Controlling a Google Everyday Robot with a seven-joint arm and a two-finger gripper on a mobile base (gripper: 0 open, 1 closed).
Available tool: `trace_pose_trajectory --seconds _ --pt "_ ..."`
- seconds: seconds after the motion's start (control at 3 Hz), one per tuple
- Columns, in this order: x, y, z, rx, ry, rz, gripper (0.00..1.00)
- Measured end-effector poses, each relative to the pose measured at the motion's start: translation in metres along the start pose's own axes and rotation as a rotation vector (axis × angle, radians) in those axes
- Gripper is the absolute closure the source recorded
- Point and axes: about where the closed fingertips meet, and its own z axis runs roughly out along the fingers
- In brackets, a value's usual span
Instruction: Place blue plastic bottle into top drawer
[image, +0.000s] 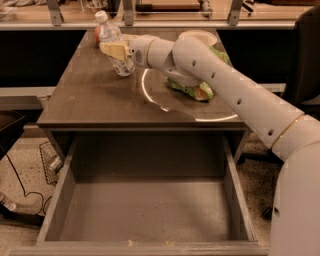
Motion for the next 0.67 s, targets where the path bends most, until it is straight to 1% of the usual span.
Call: trace_pose_trajectory --seconds 0.33,0.67 --pt "0.0004 0.0022 0.002 -0.004 0.001 0.001 0.65" --pt "0.0007 0.0052 0.0046 -0.009 0.001 0.001 0.96"
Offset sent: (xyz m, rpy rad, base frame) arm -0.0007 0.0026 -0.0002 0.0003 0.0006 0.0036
